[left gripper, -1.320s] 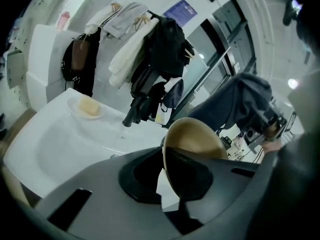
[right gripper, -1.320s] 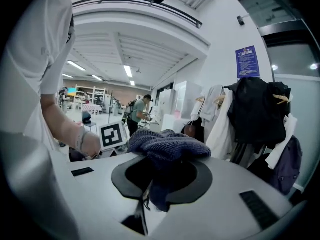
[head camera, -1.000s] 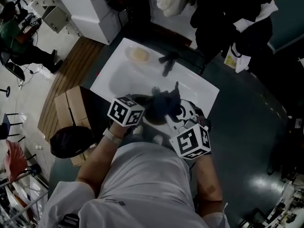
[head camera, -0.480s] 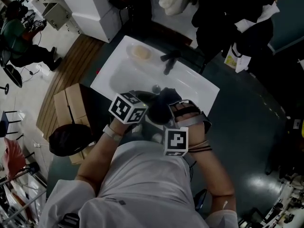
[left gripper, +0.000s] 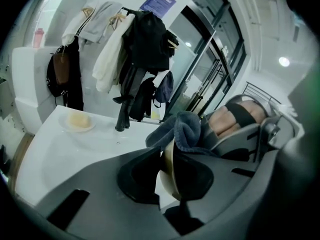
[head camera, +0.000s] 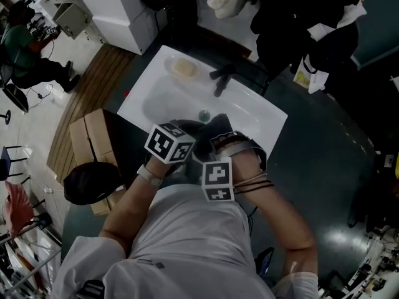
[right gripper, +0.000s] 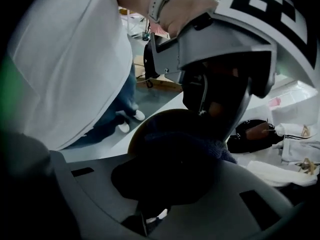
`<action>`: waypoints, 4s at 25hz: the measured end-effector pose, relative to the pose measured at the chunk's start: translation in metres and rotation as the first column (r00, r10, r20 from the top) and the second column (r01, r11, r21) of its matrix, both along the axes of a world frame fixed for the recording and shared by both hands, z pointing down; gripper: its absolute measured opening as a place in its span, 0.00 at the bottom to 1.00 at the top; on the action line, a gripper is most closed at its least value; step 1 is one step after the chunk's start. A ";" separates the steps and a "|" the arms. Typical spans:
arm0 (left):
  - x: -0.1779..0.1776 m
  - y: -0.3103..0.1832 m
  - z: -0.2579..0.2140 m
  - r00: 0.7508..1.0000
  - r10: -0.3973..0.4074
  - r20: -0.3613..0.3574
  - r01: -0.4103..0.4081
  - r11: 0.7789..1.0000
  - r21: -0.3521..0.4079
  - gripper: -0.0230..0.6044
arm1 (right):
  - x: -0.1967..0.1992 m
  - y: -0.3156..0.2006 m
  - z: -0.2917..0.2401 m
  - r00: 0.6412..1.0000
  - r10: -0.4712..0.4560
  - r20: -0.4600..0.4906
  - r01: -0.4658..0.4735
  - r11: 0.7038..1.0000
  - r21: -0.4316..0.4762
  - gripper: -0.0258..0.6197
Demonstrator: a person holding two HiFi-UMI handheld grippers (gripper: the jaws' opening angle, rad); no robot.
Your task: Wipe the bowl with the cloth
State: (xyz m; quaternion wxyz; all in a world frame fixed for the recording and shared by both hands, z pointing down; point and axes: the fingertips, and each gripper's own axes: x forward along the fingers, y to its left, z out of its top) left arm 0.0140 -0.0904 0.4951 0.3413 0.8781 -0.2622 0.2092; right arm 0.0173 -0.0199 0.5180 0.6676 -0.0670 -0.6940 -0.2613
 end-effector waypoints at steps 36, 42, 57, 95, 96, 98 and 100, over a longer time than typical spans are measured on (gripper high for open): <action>-0.019 -0.012 0.014 0.995 -0.092 0.037 0.091 0.996 0.009 0.11 | -0.003 -0.026 0.015 0.966 0.244 0.083 -0.246 0.969 0.009 0.15; -0.012 -0.005 0.017 0.997 -0.066 0.037 0.066 0.998 -0.013 0.10 | 0.010 -0.039 0.005 0.993 0.105 -0.052 -0.094 0.979 0.179 0.15; -0.016 -0.001 0.014 0.996 -0.071 0.055 0.069 0.997 0.035 0.08 | 0.000 -0.012 0.019 0.989 0.119 -0.086 -0.112 0.991 0.077 0.15; -0.026 -0.007 0.027 0.985 -0.169 0.020 0.169 0.986 -0.011 0.09 | -0.020 -0.045 0.014 0.925 0.310 0.219 -0.365 0.884 0.291 0.15; -0.027 -0.008 0.027 0.985 -0.172 0.021 0.172 0.985 -0.012 0.08 | -0.017 -0.050 0.012 0.919 0.322 0.227 -0.380 0.875 0.300 0.15; -0.028 -0.009 0.028 0.984 -0.177 0.014 0.177 0.984 -0.015 0.08 | -0.011 -0.058 0.007 0.907 0.341 0.247 -0.408 0.859 0.310 0.15; -0.026 -0.010 0.026 0.984 -0.180 0.010 0.180 0.984 -0.011 0.08 | -0.009 -0.061 0.003 0.900 0.346 0.264 -0.420 0.850 0.318 0.15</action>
